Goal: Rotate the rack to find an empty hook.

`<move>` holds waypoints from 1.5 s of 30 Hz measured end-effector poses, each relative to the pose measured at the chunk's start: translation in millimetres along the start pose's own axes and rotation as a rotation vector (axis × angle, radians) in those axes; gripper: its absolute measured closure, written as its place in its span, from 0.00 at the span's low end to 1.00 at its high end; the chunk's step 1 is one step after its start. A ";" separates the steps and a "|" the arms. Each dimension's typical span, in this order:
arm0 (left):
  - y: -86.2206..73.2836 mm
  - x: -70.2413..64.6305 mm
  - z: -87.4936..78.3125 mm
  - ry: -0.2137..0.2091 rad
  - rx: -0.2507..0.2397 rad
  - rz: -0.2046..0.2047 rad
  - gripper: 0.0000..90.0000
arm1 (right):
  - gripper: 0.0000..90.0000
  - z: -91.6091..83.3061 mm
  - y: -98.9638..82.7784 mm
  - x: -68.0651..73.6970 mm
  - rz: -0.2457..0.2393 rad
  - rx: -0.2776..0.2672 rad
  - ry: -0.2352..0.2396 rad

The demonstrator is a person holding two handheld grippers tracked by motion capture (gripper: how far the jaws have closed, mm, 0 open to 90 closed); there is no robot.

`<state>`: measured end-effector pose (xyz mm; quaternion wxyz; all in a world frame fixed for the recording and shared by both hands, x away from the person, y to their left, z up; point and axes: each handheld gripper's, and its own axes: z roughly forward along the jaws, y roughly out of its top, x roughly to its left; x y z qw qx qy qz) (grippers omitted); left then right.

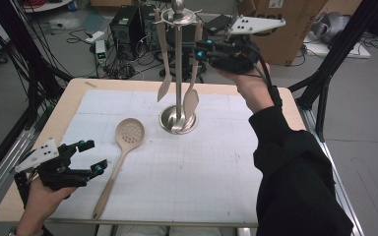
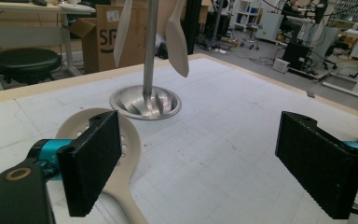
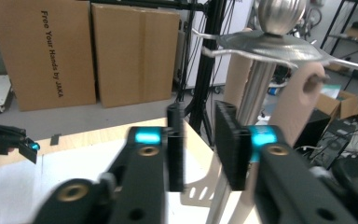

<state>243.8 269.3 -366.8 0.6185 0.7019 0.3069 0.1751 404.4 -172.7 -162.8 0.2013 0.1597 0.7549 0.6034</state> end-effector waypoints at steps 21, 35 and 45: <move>5.8 1.9 7.2 -0.018 -0.026 0.001 0.17 | 0.05 -48.6 -57.4 37.9 0.051 -0.034 0.021; 12.2 -4.5 12.9 -0.034 -0.067 0.033 0.17 | 0.00 -93.5 -123.4 48.4 0.094 -0.004 -0.102; 8.9 -3.7 24.9 -0.062 -0.032 0.017 0.17 | 0.00 -118.6 -176.6 49.9 0.168 0.018 -0.153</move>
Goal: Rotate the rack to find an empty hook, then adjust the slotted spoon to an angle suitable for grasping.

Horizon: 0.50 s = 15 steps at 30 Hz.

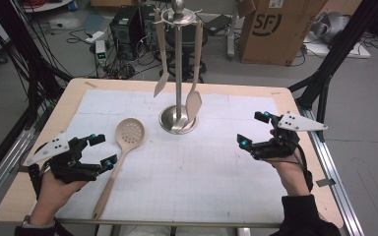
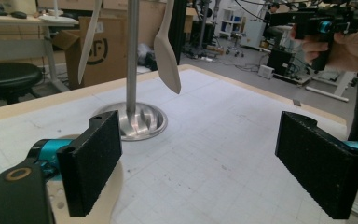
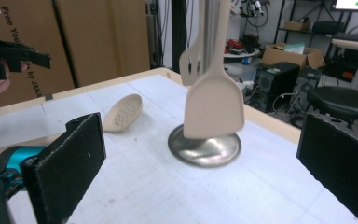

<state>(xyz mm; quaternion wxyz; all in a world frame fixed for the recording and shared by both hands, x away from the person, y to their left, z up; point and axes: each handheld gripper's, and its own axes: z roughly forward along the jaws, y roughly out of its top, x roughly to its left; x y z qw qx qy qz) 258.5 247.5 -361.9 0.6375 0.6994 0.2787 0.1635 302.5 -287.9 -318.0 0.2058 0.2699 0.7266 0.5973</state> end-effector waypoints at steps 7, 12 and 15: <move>-1.1 0.0 1.8 -0.004 0.003 0.002 0.17 | 0.00 -13.5 -23.9 -1.5 0.042 -0.023 -0.019; -4.8 2.6 4.7 0.009 0.016 0.002 0.17 | 0.00 -17.8 -30.9 -2.8 0.037 0.010 -0.030; -7.7 4.6 6.7 0.015 0.021 0.003 0.17 | 0.00 -21.5 -31.8 -1.6 0.033 0.007 -0.026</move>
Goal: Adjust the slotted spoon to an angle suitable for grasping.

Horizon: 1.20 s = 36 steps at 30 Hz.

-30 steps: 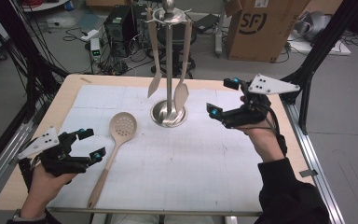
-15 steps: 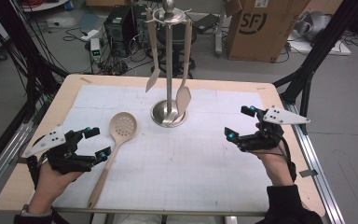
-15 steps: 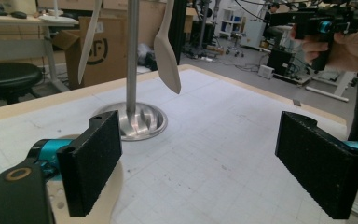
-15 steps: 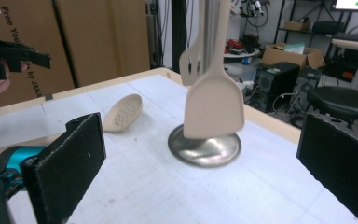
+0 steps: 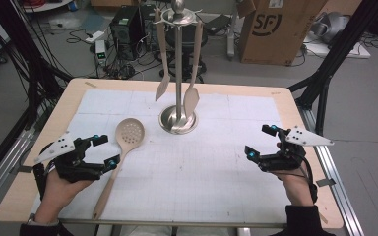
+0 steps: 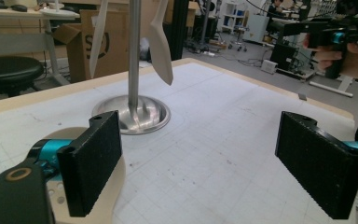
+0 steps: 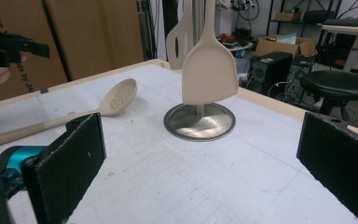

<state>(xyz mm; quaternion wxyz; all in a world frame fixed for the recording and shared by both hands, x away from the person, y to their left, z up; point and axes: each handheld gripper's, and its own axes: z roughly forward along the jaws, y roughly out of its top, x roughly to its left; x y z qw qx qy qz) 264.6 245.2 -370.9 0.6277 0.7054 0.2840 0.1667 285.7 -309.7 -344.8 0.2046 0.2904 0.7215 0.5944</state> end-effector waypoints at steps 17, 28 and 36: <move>-22.6 20.3 7.5 0.061 0.115 -0.018 0.68 | 0.00 -2.3 -6.1 2.4 0.011 0.012 0.028; -35.2 26.8 20.8 0.096 0.263 0.026 1.00 | 0.00 -5.4 -8.5 3.1 0.015 0.012 0.026; -46.8 37.5 26.0 0.095 0.322 -0.006 1.00 | 0.00 -4.1 -11.6 2.9 0.021 0.024 0.030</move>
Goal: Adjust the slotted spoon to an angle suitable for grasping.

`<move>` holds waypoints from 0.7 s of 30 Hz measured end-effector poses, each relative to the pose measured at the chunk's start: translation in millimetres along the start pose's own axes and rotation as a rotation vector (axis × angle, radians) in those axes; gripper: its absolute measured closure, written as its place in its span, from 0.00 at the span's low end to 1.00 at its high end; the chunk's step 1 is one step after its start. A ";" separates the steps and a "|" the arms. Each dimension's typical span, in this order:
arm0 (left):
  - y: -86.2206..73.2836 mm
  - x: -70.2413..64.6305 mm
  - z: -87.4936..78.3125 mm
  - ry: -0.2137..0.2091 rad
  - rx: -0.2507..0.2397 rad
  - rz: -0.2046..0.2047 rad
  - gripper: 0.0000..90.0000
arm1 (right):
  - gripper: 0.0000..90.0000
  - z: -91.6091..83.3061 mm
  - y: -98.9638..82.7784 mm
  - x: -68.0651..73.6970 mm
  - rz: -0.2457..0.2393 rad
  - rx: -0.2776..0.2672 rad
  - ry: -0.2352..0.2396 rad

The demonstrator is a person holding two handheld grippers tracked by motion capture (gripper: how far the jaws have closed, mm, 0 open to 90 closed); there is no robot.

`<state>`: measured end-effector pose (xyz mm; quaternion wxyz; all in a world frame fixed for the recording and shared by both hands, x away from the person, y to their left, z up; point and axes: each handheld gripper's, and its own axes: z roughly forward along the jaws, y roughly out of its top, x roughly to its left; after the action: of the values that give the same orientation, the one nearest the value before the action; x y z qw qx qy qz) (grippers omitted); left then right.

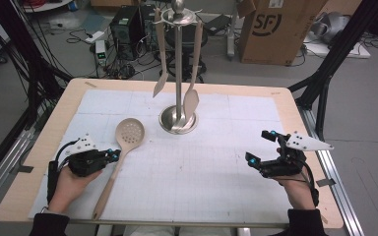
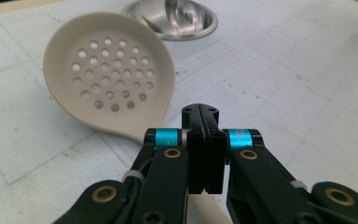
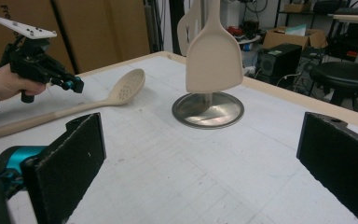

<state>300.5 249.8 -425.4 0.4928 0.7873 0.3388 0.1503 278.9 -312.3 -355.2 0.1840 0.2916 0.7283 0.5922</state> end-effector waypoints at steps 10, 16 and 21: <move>-10.2 8.0 2.6 0.006 0.049 -0.034 1.00 | 0.00 0.6 -0.9 0.0 0.001 0.003 0.002; -17.3 10.5 3.3 0.005 0.082 -0.046 1.00 | 0.00 3.3 -2.2 -0.3 0.005 0.012 0.009; -20.0 10.0 1.5 -0.004 0.092 -0.042 1.00 | 0.00 4.8 -2.8 -2.1 0.008 0.006 0.009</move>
<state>300.8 261.4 -444.7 0.4600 0.8021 0.3606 0.1226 282.9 -310.4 -359.1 0.1773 0.2925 0.7296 0.5922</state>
